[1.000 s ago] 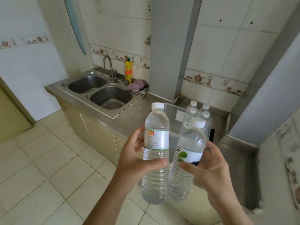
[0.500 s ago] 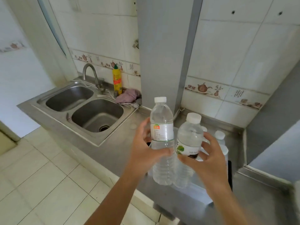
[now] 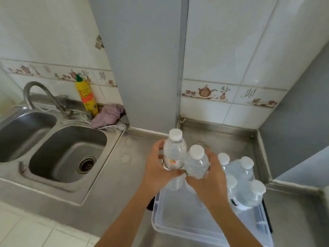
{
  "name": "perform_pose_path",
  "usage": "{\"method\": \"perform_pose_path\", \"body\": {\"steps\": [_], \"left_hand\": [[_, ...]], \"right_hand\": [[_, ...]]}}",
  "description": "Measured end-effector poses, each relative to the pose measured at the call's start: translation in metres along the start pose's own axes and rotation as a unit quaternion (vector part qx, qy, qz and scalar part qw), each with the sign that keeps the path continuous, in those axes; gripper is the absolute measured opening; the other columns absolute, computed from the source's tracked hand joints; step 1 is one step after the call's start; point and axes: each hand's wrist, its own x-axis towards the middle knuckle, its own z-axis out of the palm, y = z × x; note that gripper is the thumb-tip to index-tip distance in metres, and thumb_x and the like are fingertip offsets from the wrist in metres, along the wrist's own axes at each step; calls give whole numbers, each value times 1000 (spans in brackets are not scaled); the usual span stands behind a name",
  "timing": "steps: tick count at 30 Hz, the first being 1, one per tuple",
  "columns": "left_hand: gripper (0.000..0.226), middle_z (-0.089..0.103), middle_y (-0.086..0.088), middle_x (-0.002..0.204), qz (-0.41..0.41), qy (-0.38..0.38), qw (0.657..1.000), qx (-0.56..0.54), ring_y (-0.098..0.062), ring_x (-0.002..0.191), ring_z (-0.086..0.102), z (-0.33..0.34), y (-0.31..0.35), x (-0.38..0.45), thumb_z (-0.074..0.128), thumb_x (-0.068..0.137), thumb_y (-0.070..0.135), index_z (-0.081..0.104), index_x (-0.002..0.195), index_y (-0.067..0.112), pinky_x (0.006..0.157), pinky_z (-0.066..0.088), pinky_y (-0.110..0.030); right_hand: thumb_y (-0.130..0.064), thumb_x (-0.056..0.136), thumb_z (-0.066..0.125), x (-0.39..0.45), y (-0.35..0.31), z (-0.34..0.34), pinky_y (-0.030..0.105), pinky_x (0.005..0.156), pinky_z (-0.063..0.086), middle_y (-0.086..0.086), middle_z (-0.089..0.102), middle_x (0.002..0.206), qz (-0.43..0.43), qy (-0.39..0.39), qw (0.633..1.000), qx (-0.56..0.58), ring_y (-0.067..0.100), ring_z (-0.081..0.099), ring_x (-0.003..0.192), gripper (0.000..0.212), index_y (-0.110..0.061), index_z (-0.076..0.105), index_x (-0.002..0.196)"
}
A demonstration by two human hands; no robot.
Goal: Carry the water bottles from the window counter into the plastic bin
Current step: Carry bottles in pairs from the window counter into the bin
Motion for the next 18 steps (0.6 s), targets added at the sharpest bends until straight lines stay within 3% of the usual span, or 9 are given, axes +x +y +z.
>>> {"method": "perform_pose_path", "body": {"steps": [4, 8, 12, 15, 18], "left_hand": [[89, 63, 28, 105, 5, -26, 999, 18, -1, 98, 64, 1, -22, 22, 96, 51, 12, 44, 108, 56, 83, 56, -24], [89, 62, 14, 115, 19, -55, 997, 49, -8, 105, 63, 0, -34, 32, 96, 49, 28, 41, 115, 50, 87, 54, -26], [89, 58, 17, 117, 31, -73, 993, 86, -8, 109, 58, 0, -44, 33, 95, 48, 28, 41, 115, 48, 87, 48, -17], [90, 52, 21, 114, 47, -56, 992, 99, -16, 112, 55, 0, -51, 33, 93, 43, 28, 40, 107, 61, 93, 49, -33], [87, 44, 29, 112, 57, -61, 990, 112, -19, 112, 52, 0, -53, 33, 94, 43, 22, 43, 107, 51, 95, 47, -40]], "right_hand": [[-13, 63, 84, 7, 6, 23, 19, 67, 36, -6, 55, 96, 11, 50, 996, -74, 15, 52, 82, 62, -17, 52, 117], [-8, 64, 83, 11, 14, 37, 28, 76, 41, -1, 60, 103, 40, 72, 993, -79, 19, 57, 91, 65, -14, 51, 120], [-12, 68, 82, 15, 23, 46, 25, 75, 42, 2, 62, 102, 43, 98, 989, -98, 19, 59, 89, 55, -13, 52, 114], [-15, 69, 80, 16, 28, 52, 23, 77, 42, 3, 63, 106, 54, 91, 987, -118, 21, 61, 95, 53, -14, 53, 115], [-13, 70, 80, 14, 30, 53, 26, 79, 44, 3, 61, 110, 61, 89, 989, -99, 21, 60, 98, 60, -15, 48, 121]]}}
